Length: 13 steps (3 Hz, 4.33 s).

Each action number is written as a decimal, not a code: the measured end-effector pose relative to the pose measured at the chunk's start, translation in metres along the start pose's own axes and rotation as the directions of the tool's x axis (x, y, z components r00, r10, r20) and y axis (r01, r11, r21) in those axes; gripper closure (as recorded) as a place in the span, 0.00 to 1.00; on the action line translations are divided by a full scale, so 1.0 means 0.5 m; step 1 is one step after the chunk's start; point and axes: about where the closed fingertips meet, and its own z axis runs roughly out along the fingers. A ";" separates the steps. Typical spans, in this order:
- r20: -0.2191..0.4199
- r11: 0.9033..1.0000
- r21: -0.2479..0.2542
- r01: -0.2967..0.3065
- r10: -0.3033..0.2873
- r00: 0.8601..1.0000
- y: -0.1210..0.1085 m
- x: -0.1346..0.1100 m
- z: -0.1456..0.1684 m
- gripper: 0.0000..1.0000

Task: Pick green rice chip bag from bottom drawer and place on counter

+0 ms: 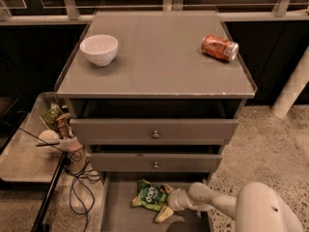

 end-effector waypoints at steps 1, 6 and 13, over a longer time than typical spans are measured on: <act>0.000 1.000 0.001 0.000 0.000 1.000 0.000 0.000 0.001 0.18; 0.015 1.000 0.014 -0.004 0.004 1.000 0.002 0.002 -0.024 1.00; -0.008 0.930 0.256 0.262 -0.269 0.963 0.034 -0.259 -0.606 1.00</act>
Offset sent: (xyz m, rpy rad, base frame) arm 0.0000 0.0000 -0.0004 -0.0001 -0.0001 -0.0008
